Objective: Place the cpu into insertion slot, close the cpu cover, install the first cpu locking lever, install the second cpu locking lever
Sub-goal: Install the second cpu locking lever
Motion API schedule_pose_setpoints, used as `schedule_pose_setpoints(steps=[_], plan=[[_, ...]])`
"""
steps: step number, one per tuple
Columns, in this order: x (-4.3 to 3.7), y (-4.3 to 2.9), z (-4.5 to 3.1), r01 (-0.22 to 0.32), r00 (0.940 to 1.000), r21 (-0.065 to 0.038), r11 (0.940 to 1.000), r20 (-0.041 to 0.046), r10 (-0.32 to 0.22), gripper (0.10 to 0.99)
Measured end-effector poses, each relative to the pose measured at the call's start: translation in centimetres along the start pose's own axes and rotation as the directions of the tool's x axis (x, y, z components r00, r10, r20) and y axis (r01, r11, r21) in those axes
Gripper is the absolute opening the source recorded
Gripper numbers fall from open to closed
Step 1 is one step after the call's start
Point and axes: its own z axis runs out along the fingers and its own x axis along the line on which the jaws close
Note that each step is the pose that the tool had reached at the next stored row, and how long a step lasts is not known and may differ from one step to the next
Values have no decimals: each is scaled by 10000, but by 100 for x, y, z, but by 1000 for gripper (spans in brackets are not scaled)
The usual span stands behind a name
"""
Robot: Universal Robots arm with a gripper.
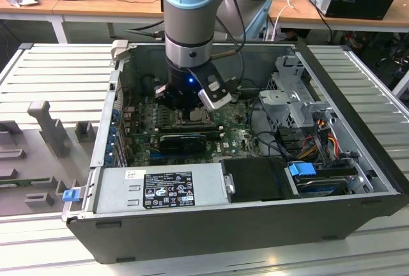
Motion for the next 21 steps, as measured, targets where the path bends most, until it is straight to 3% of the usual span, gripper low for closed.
schedule_pose_setpoints(steps=[2, 3, 5, 7, 9, 13, 17, 19, 21], plan=[[1, -13, 35, 4, 10000, -31, 10000, -2, -4, 106], [8, -31, 45, 3, 10000, -110, 9999, 4, -3, 106], [50, -97, 41, 2, 10000, -467, 9989, 32, -1, 106], [71, -132, 36, 2, 10000, -676, 9977, 48, 1, 106], [85, -198, 39, 17, 10000, -952, 9955, 66, -11, 106], [122, -249, 72, 41, 10000, -1127, 9936, 76, -33, 106], [147, -263, 165, 78, 9999, -1172, 9931, 72, -70, 106], [186, -273, 208, 109, 9999, -1331, 9910, 79, -100, 106], [187, -278, 239, 117, 9999, -1372, 9905, 82, -107, 106]])
